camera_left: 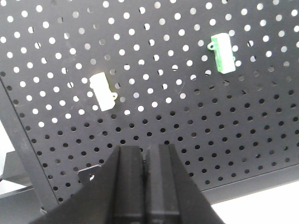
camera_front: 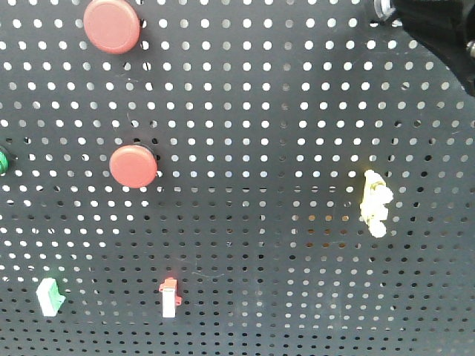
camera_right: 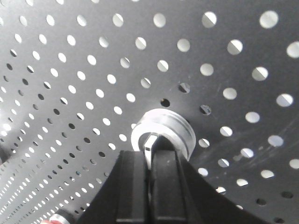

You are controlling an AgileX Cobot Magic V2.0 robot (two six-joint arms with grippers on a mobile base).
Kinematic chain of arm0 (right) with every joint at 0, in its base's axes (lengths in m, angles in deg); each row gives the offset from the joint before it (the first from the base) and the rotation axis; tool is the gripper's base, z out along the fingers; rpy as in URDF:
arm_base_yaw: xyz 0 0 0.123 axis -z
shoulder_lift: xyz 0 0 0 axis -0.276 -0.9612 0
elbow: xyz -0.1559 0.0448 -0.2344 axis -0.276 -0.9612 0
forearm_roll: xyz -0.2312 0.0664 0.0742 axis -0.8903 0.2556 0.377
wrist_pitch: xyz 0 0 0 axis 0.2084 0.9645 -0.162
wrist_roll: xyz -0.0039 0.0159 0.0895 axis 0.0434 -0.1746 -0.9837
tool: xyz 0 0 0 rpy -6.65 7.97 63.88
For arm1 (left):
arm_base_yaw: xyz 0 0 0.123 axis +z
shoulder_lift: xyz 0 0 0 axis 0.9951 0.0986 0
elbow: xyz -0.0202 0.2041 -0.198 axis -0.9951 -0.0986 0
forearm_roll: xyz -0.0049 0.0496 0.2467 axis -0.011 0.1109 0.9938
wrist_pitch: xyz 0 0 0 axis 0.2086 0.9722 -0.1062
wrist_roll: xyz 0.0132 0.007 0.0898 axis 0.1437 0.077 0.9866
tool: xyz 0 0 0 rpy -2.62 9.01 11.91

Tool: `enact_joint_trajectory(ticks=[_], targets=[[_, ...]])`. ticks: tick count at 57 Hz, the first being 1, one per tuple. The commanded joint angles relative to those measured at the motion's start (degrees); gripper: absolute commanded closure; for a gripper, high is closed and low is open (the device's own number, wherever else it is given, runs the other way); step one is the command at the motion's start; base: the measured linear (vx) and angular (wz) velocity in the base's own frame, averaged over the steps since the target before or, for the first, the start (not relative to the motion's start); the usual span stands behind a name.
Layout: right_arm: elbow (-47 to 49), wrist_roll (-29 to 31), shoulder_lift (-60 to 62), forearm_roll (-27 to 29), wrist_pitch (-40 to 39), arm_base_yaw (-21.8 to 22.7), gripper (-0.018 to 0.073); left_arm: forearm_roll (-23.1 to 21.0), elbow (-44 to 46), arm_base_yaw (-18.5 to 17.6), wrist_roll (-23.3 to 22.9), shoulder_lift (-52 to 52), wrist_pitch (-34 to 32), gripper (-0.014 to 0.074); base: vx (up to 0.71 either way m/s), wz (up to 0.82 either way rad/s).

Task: Rotate knob clockwise with right arm
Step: 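Open the right gripper and pull it back from the knob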

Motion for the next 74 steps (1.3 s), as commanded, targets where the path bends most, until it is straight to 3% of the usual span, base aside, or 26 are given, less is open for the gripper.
enact_joint_trajectory(ticks=[1, 13, 26, 35, 44, 52, 56, 74], targets=[[3.1, 3.3, 0.9, -7.0, -10.4, 0.1, 0.0525, -0.3, -1.9, -0.4, -0.2, -1.0, -4.3, 0.0603, 0.0, 0.0], [3.0, 10.6, 5.0, -7.7, -10.1, 0.1, 0.0407, -0.3, -1.9, -0.4, -0.2, -1.0, -4.3, 0.0603, 0.0, 0.0], [2.8, 23.8, 10.0, -7.7, -6.5, 0.1, 0.03, -0.3, -1.9, -0.4, -0.2, -1.0, -4.3, 0.0603, 0.0, 0.0], [2.7, 41.0, 14.5, -5.6, 1.4, 0.1, 0.0375, -0.3, -1.9, -0.4, -0.2, -1.0, -4.3, 0.0603, 0.0, 0.0], [2.7, 63.0, 18.9, 5.4, 18.9, 0.1, 0.0569, -0.3, -1.9, -0.4, -0.2, -1.0, -4.3, 0.0603, 0.0, 0.0], [1.2, 80.8, 22.1, 13.1, 32.6, 0.1, 0.0571, -0.3, -1.9, -0.4, -0.2, -1.0, -4.3, 0.0603, 0.0, 0.0], [-1.5, 83.5, 24.5, 15.2, 35.6, 0.1, 0.0571, -0.3, -1.9, -0.4, -0.2, -1.0, -4.3, 0.0603, 0.0, 0.0], [-12.6, 82.1, 35.7, 21.2, 36.2, 0.1, 0.057, -0.3, -1.9, -0.4, -0.2, -1.0, -4.3, 0.0603, 0.0, 0.0]])
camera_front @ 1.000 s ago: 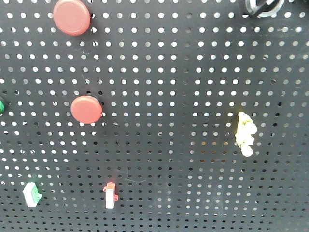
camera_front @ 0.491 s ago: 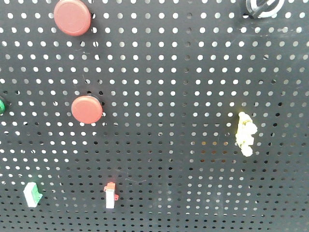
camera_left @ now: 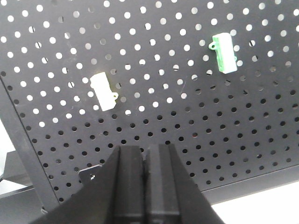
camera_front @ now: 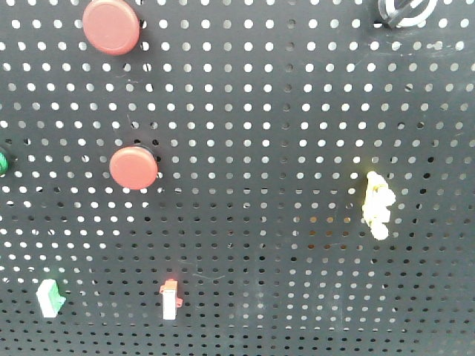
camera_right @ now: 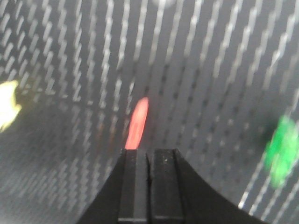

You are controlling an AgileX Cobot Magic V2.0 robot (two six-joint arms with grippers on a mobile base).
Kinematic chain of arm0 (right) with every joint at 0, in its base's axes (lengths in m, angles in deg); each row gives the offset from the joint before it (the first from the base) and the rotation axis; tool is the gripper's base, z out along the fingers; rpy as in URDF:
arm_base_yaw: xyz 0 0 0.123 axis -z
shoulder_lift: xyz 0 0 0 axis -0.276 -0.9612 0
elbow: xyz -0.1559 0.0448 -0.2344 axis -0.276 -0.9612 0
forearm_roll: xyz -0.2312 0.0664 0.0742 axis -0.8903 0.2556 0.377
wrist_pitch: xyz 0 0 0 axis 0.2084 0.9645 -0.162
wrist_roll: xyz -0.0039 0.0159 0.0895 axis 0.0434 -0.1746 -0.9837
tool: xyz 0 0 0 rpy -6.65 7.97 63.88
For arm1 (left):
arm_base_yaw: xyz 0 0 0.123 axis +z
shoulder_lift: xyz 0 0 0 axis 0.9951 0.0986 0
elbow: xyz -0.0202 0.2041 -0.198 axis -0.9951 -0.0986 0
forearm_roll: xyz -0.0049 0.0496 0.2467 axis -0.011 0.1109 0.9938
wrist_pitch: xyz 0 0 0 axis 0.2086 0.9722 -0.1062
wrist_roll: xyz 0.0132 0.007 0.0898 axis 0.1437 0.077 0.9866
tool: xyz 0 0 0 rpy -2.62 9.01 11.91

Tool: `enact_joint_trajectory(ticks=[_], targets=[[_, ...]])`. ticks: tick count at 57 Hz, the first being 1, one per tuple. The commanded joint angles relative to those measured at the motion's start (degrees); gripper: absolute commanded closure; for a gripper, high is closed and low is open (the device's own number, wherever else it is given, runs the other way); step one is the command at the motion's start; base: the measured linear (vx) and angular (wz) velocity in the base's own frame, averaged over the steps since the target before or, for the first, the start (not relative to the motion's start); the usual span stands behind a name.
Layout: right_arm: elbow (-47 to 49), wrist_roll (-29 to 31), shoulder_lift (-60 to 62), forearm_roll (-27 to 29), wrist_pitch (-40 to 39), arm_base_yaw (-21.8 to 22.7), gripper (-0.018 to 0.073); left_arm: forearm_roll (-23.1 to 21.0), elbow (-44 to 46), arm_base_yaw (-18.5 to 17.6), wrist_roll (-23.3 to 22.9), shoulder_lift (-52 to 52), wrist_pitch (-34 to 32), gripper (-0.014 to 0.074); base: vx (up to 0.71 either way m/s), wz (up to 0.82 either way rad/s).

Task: Rotate knob clockwise with right arm
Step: 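Open the right gripper and pull it back from the knob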

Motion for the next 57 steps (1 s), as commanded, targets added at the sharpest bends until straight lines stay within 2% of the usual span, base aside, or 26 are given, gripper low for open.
enact_joint_trajectory(ticks=[1, 15, 38, 44, 57], targets=[[-1.0, 0.2, 1.6, -0.5, -3.9, 0.1, 0.057, -0.3, -1.9, -0.4, -0.2, -1.0, -4.3, 0.0603, 0.0, 0.0], [-3.2, 0.2, 5.9, -0.7, -3.5, 0.1, 0.057, -0.3, -1.9, -0.4, -0.2, -1.0, -4.3, 0.0603, 0.0, 0.0], [-3.2, 0.2, 6.2, -0.7, -3.6, 0.1, 0.057, -0.3, -1.9, -0.4, -0.2, -1.0, -4.3, 0.0603, 0.0, 0.0], [-3.2, 0.2, 6.5, 1.2, -3.6, 0.1, 0.057, -0.3, -1.9, -0.4, -0.2, -1.0, -4.3, 0.0603, 0.0, 0.0], [-3.2, -0.1, 10.1, 10.3, -3.5, 0.1, 0.057, -0.3, -1.9, -0.4, -0.2, -1.0, -4.3, 0.0603, 0.0, 0.0]])
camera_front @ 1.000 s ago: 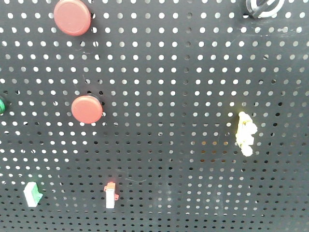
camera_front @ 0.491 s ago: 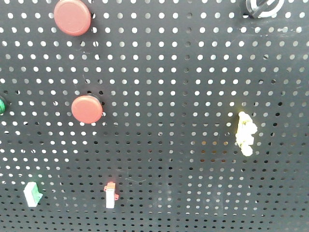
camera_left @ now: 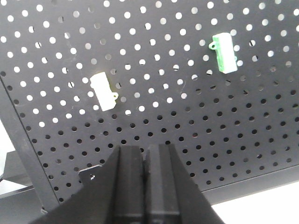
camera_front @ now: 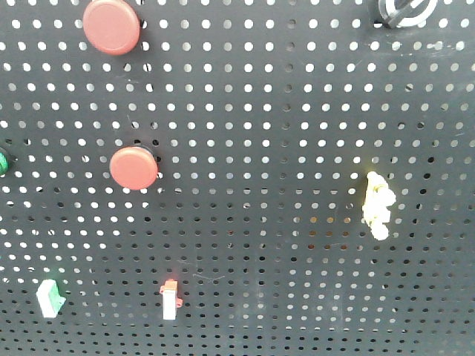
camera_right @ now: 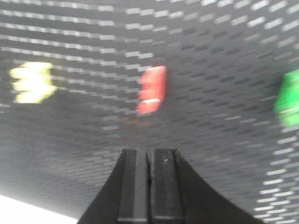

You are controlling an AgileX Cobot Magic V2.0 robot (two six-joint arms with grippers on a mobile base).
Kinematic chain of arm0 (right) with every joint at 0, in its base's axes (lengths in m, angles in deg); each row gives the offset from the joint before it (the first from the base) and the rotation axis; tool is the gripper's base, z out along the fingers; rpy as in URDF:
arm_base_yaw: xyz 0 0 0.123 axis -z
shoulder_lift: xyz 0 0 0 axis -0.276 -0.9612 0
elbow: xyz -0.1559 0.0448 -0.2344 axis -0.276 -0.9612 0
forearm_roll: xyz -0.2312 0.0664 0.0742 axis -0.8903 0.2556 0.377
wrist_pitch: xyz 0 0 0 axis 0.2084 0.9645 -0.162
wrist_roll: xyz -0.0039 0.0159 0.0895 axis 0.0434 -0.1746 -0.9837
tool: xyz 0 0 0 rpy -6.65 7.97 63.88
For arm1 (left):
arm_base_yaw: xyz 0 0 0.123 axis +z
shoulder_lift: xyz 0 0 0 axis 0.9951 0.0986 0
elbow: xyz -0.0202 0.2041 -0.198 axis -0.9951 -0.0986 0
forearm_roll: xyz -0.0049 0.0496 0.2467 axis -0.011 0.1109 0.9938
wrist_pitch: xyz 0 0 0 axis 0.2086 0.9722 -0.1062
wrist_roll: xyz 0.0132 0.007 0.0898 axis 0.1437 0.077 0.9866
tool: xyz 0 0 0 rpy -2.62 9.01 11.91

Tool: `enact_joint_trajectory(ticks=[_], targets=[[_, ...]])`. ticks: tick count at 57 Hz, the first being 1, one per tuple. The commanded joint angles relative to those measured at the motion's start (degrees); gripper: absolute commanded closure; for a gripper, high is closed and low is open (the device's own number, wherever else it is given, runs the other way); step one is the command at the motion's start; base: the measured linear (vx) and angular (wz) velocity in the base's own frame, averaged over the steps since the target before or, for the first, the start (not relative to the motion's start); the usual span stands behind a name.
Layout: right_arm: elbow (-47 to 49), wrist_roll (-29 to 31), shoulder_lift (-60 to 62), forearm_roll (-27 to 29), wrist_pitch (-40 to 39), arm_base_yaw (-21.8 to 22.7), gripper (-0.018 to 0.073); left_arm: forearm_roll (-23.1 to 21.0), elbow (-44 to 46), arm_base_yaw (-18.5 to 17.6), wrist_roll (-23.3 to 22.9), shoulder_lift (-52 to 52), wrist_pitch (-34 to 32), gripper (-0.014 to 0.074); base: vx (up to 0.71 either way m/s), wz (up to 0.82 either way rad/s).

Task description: Rotate knob clockwise with right arm

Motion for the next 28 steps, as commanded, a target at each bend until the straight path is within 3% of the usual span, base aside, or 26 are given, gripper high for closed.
enact_joint_trajectory(ticks=[1, 6, 11, 28], targets=[[1.1, -0.3, 0.6, 1.9, -4.3, 0.1, 0.057, -0.3, -1.9, -0.4, -0.2, -1.0, -4.3, 0.0603, 0.0, 0.0], [0.3, -0.8, 3.0, 6.1, -5.0, 0.1, 0.057, -0.3, -1.9, -0.4, -0.2, -1.0, -4.3, 0.0603, 0.0, 0.0], [-3.8, -0.8, 5.8, 6.6, -8.5, 0.1, 0.057, -0.3, -1.9, -0.4, -0.2, -1.0, -4.3, 0.0603, 0.0, 0.0], [-32.2, -0.8, 16.3, 5.8, -33.8, 0.2, 0.057, -0.3, -1.9, -0.4, -0.2, -1.0, -4.3, 0.0603, 0.0, 0.0]])
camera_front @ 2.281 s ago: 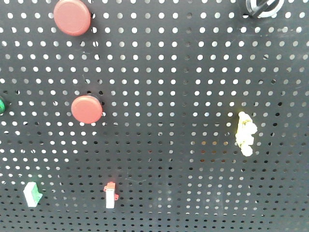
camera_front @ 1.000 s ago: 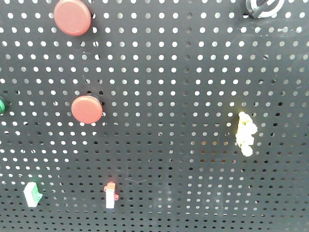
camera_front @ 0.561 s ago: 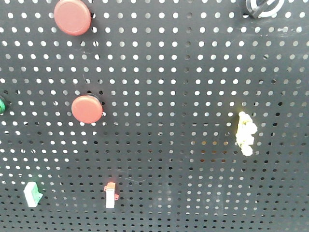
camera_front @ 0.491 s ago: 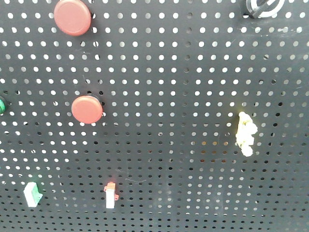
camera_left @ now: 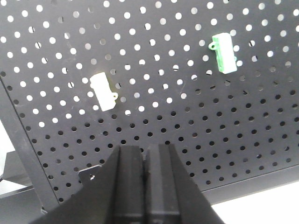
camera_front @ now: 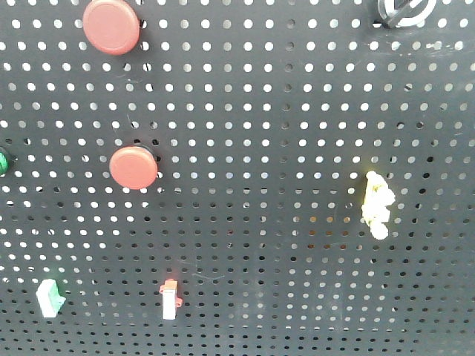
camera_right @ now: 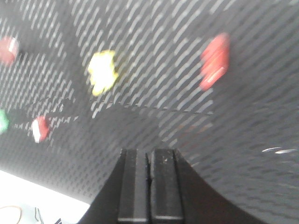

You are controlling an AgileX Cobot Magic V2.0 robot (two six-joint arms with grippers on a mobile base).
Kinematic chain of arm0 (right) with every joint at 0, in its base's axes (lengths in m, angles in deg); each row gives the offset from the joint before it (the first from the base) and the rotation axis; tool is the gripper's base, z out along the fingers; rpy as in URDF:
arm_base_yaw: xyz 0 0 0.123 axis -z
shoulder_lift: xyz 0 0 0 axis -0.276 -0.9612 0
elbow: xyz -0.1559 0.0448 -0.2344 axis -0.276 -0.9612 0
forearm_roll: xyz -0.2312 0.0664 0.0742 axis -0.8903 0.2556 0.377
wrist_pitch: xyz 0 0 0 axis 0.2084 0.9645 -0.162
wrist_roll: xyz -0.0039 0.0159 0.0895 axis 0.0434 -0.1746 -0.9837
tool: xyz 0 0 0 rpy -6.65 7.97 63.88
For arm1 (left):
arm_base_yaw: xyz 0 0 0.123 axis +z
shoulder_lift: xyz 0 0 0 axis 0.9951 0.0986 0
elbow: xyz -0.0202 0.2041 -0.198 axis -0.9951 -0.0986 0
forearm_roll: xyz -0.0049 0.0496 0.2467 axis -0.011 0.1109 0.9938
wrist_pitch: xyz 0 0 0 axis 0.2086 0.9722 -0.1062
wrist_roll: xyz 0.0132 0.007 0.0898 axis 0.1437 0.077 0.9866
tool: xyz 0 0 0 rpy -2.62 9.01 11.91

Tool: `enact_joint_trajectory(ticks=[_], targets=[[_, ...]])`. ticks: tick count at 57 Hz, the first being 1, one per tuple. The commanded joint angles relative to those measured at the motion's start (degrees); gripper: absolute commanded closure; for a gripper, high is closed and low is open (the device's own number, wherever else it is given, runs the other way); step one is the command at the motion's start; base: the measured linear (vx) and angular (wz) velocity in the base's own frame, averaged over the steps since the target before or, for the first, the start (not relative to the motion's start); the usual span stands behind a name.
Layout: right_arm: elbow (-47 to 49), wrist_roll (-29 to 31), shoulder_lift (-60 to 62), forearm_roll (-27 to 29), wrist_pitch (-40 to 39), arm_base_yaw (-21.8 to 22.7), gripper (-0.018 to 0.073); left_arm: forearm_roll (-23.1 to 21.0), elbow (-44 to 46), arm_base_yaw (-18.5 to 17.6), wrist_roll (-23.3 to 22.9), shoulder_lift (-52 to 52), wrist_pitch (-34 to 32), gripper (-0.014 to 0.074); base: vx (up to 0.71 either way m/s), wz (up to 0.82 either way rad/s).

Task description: Rotate knob clockwise with right arm

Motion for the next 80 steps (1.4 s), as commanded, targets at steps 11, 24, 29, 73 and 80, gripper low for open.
enact_joint_trajectory(ticks=[11, 24, 29, 73, 80], targets=[[-21.4, 1.1, -0.4, -0.3, -31.8, 1.2, 0.057, -0.3, -1.9, -0.4, -0.2, -1.0, -4.3, 0.0603, 0.0, 0.0], [-34.9, 9.7, -0.4, 14.8, -50.4, 12.7, 0.057, -0.3, -1.9, -0.4, -0.2, -1.0, -4.3, 0.0603, 0.0, 0.0], [-34.6, 11.5, -0.4, 19.0, -49.5, 18.2, 0.057, -0.3, -1.9, -0.4, -0.2, -1.0, -4.3, 0.0603, 0.0, 0.0], [-34.6, 15.2, 0.1, 19.8, -49.3, 44.8, 0.057, -0.3, -1.9, -0.4, -0.2, -1.0, -4.3, 0.0603, 0.0, 0.0], [-34.6, 15.2, 0.1, 19.8, -49.3, 44.8, 0.057, -0.3, -1.9, -0.4, -0.2, -1.0, -4.3, 0.0603, 0.0, 0.0]])
